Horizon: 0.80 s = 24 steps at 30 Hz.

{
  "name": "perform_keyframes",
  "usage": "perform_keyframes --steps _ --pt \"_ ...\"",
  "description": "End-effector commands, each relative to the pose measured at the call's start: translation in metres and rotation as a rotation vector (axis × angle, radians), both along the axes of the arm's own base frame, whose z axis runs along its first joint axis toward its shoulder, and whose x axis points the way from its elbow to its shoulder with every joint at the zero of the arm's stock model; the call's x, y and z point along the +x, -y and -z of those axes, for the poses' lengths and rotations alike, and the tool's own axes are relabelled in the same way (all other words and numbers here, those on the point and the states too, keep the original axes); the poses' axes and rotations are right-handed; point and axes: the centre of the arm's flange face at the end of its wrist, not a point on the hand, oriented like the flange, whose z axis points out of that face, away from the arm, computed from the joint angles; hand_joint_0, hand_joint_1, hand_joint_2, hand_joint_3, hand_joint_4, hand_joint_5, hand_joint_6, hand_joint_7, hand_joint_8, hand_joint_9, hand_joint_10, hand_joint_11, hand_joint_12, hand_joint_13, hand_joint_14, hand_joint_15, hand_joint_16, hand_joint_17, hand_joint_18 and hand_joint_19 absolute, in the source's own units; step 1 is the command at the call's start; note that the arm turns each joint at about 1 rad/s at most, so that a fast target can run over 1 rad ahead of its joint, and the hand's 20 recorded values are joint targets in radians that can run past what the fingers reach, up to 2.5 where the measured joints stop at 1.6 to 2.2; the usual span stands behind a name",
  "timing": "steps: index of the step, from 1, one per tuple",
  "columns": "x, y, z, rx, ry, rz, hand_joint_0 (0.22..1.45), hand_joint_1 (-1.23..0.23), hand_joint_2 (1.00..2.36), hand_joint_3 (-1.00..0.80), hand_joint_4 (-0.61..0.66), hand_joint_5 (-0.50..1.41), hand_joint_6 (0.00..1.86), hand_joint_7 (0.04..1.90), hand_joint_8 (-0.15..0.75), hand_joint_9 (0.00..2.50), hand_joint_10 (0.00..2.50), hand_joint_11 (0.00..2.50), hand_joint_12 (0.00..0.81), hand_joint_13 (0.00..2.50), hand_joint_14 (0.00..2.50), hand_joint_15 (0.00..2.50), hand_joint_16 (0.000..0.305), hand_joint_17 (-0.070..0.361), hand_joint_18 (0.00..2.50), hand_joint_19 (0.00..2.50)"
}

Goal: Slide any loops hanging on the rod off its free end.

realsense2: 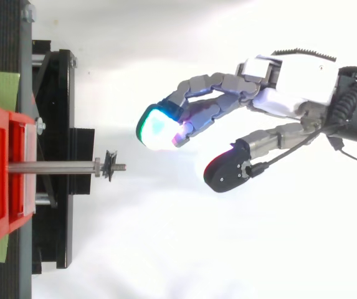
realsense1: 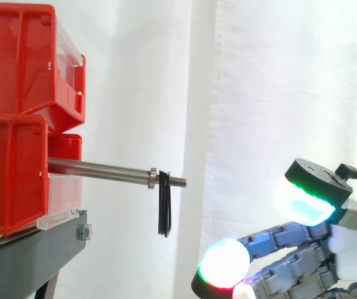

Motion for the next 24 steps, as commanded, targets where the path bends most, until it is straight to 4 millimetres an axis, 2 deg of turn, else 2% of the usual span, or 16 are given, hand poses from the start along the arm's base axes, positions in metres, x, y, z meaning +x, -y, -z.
perform_keyframes --steps 1,2,5,8,10,11,12,17,18,22,24 --pt "0.004 -0.005 0.004 -0.004 0.027 -0.005 0.57 -0.73 1.0 -0.46 0.28 -0.17 0.5 0.84 0.278 0.75 0.0 0.11 0.274 0.67 0.0 0.05 0.028 0.064 0.48 0.06" --pt "0.005 -0.007 0.022 -0.011 0.007 -0.013 0.57 -0.73 1.0 -0.46 0.28 -0.17 0.5 0.84 0.278 0.75 0.0 0.11 0.273 0.67 0.0 0.04 0.028 0.063 0.48 0.07" --pt "0.012 -0.011 0.043 -0.008 0.041 -0.015 0.58 -0.73 1.0 -0.46 0.28 -0.17 0.5 0.84 0.281 0.76 0.0 0.12 0.274 0.68 0.0 0.05 0.028 0.063 0.49 0.08" --pt "0.017 -0.012 0.06 -0.004 0.069 -0.015 0.58 -0.73 1.0 -0.46 0.29 -0.17 0.5 0.85 0.281 0.77 0.0 0.12 0.275 0.69 0.0 0.06 0.028 0.062 0.49 0.08" --pt "0.021 -0.014 0.063 -0.001 0.093 -0.018 0.58 -0.73 1.0 -0.46 0.29 -0.17 0.5 0.85 0.28 0.78 0.0 0.12 0.275 0.69 0.0 0.07 0.028 0.062 0.49 0.09" --pt "0.034 -0.018 0.076 0.007 0.163 -0.022 0.58 -0.73 1.0 -0.46 0.29 -0.17 0.5 0.85 0.282 0.77 0.0 0.13 0.276 0.69 0.0 0.06 0.027 0.061 0.5 0.09" --pt "0.037 -0.019 0.081 0.008 0.178 -0.023 0.58 -0.73 1.0 -0.46 0.29 -0.17 0.5 0.86 0.282 0.77 0.01 0.13 0.274 0.69 0.0 0.07 0.027 0.061 0.5 0.09" --pt "0.046 -0.019 0.089 -0.001 0.211 -0.02 0.59 -0.73 1.0 -0.45 0.29 -0.16 0.5 0.88 0.284 0.78 0.0 0.13 0.273 0.7 0.0 0.07 0.027 0.06 0.51 0.09" --pt "0.053 -0.02 0.097 -0.003 0.218 -0.019 0.59 -0.73 1.0 -0.45 0.29 -0.16 0.5 0.88 0.281 0.79 0.0 0.14 0.274 0.71 0.0 0.08 0.027 0.06 0.51 0.09" --pt "0.065 -0.019 0.106 0.0 0.236 -0.016 0.6 -0.73 1.0 -0.45 0.29 -0.16 0.5 0.9 0.283 0.79 0.0 0.14 0.273 0.72 0.0 0.08 0.027 0.06 0.51 0.1" --pt "0.07 -0.019 0.102 -0.004 0.258 -0.024 0.6 -0.73 1.01 -0.44 0.3 -0.16 0.5 0.92 0.283 0.8 0.0 0.15 0.272 0.72 0.0 0.09 0.027 0.06 0.52 0.11"
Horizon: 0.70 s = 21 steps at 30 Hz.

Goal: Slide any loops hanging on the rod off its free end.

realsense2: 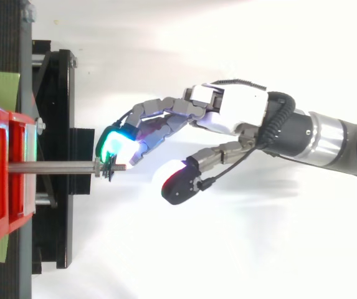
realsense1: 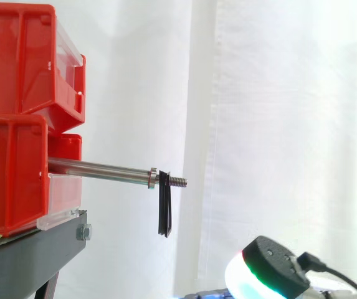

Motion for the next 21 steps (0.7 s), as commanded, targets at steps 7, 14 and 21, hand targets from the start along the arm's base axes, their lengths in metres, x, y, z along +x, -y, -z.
perform_keyframes --steps 7,14,21 --pt "0.011 -0.003 -0.001 -0.096 0.031 -0.041 0.6 -0.73 1.0 -0.44 0.3 -0.15 0.5 0.97 0.282 0.8 0.0 0.15 0.272 0.73 0.0 0.09 0.027 0.06 0.53 0.12" --pt "0.012 -0.007 -0.005 -0.318 0.057 -0.056 0.6 -0.71 1.01 -0.44 0.3 -0.14 0.5 0.99 0.283 0.81 0.0 0.17 0.272 0.74 0.0 0.1 0.027 0.06 0.54 0.14" --pt "0.017 -0.003 -0.014 -0.455 0.102 -0.046 0.6 -0.69 1.01 -0.43 0.29 -0.14 0.5 0.99 0.284 0.82 0.01 0.17 0.272 0.74 0.0 0.11 0.027 0.06 0.54 0.15"
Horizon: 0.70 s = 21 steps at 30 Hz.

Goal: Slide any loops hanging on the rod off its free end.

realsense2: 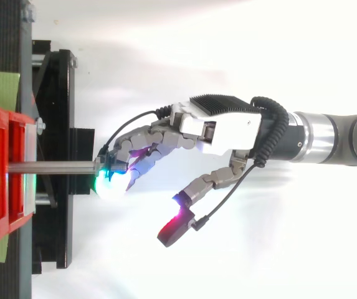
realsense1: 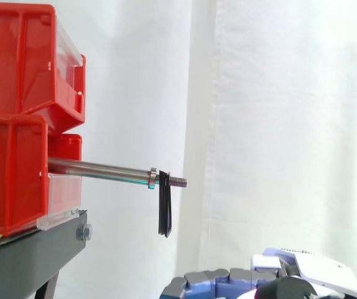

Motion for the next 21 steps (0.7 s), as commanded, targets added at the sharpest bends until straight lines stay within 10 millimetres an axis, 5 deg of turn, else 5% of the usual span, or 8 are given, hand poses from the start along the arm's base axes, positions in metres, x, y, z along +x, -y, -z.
perform_keyframes --steps 1,21 --pt "0.005 0.004 -0.008 -0.057 0.026 0.017 0.6 -0.69 1.01 -0.43 0.3 -0.14 0.5 0.99 0.283 0.82 0.01 0.17 0.273 0.74 0.01 0.11 0.027 0.06 0.54 0.15" --pt "0.013 0.038 -0.021 -0.031 0.041 0.045 0.6 -0.67 1.01 -0.42 0.29 -0.14 0.5 0.99 0.283 0.82 0.01 0.18 0.279 0.76 0.0 0.13 0.027 0.061 0.54 0.17"
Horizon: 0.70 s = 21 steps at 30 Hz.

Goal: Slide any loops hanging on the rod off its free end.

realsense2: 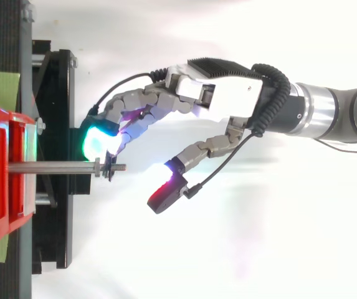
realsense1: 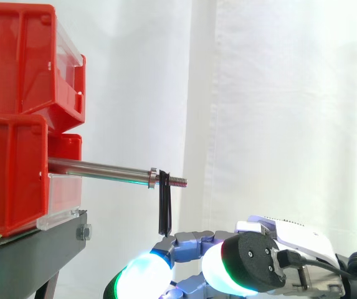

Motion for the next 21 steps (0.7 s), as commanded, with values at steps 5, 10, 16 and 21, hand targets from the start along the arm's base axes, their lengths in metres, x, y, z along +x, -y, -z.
perform_keyframes --steps 5,10,16,21 --pt "0.006 0.004 -0.008 0.0 0.018 0.005 0.6 -0.67 1.01 -0.42 0.29 -0.14 0.5 1.0 0.284 0.83 0.01 0.19 0.282 0.76 0.0 0.13 0.027 0.062 0.55 0.16" --pt "0.011 0.005 -0.015 -0.004 0.02 0.003 0.6 -0.66 1.01 -0.42 0.29 -0.14 0.5 1.02 0.283 0.83 0.01 0.18 0.283 0.76 0.0 0.13 0.028 0.062 0.55 0.16" --pt "0.012 0.004 -0.017 -0.005 0.021 0.0 0.6 -0.66 1.01 -0.42 0.28 -0.13 0.5 1.08 0.284 0.83 0.01 0.2 0.282 0.76 0.01 0.14 0.028 0.062 0.55 0.17" --pt "0.012 0.002 -0.018 -0.004 0.027 -0.001 0.6 -0.65 1.01 -0.41 0.26 -0.12 0.5 1.14 0.283 0.83 0.01 0.2 0.284 0.77 0.01 0.14 0.028 0.062 0.55 0.19"
